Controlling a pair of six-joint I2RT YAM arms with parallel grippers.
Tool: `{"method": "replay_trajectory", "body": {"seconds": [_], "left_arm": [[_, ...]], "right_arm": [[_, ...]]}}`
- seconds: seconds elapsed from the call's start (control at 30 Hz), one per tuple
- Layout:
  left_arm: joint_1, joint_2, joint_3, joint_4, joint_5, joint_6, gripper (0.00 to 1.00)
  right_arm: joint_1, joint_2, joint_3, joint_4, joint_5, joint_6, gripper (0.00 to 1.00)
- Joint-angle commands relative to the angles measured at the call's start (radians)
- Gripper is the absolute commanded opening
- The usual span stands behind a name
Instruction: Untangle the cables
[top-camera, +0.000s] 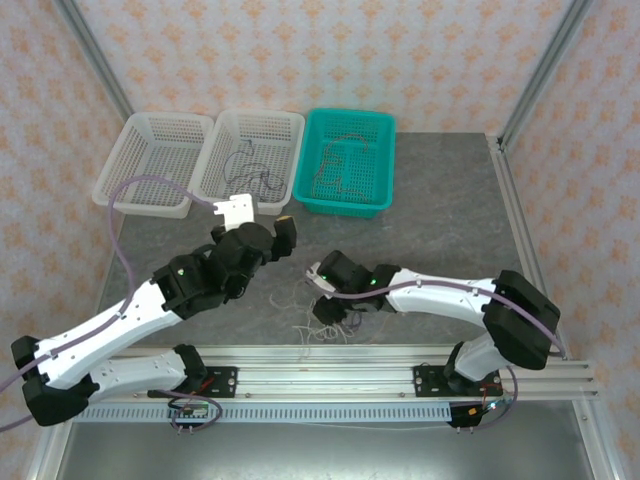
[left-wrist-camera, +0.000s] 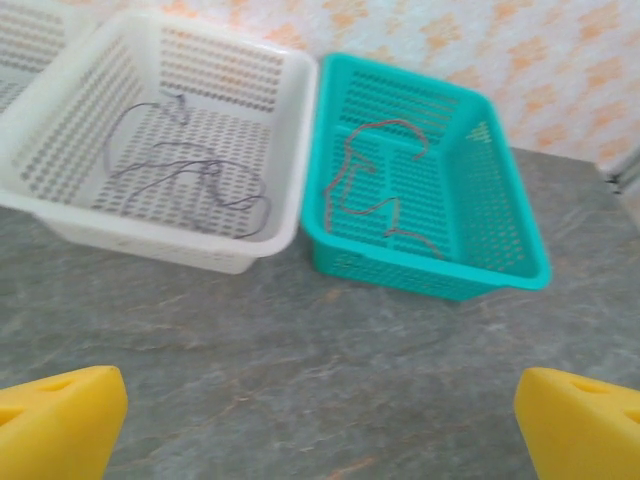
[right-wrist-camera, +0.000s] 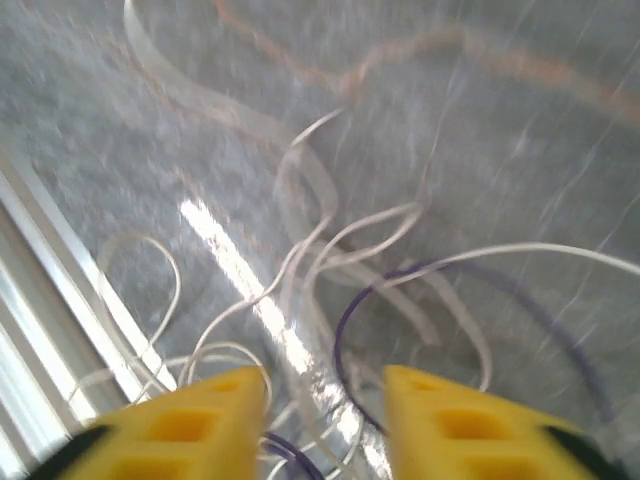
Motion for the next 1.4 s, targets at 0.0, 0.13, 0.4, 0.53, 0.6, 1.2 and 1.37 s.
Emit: {"method": "replay_trajectory", "body": {"seconds": [0.0, 0.13, 0.4, 0.53, 0.6, 1.2, 1.37], "left_arm": [[0.119, -0.012, -0.019, -0.047, 0.2, 0.088, 1.0], [0.185, 0.058, -0.006, -0.004, 0.409, 0.239, 0.89], [0.061, 0.382, 0.003, 0.241, 0.747, 0.22, 0.7], [-0.043, 0.573, 0.103, 0.229, 0.756, 0.169, 0.65], [-0.074, 0.636, 0.122, 0.244, 0.754, 0.125, 0.63], [-0.1, 0.855, 0.204, 0.157, 0.697, 0.049, 0.5], [-0.101, 0.877, 0.192, 0.189, 0.755, 0.012, 0.31]], "right_arm": [[-0.028, -0.104, 0.048, 0.029, 0.191, -0.009, 0.61], [-0.105, -0.3, -0.024, 0.107, 0.222, 0.218, 0.73], [-0.474, -0.713, -0.223, -0.213, 0.332, 0.75, 0.72], [-0.61, -0.742, -0.191, -0.41, 0.208, 0.736, 0.71], [-0.612, -0.737, -0.184, -0.429, 0.185, 0.72, 0.73], [-0.611, -0.743, -0.201, -0.381, 0.095, 0.687, 0.75], [-0.612, -0.785, -0.215, -0.4, 0.117, 0.691, 0.75]]}}
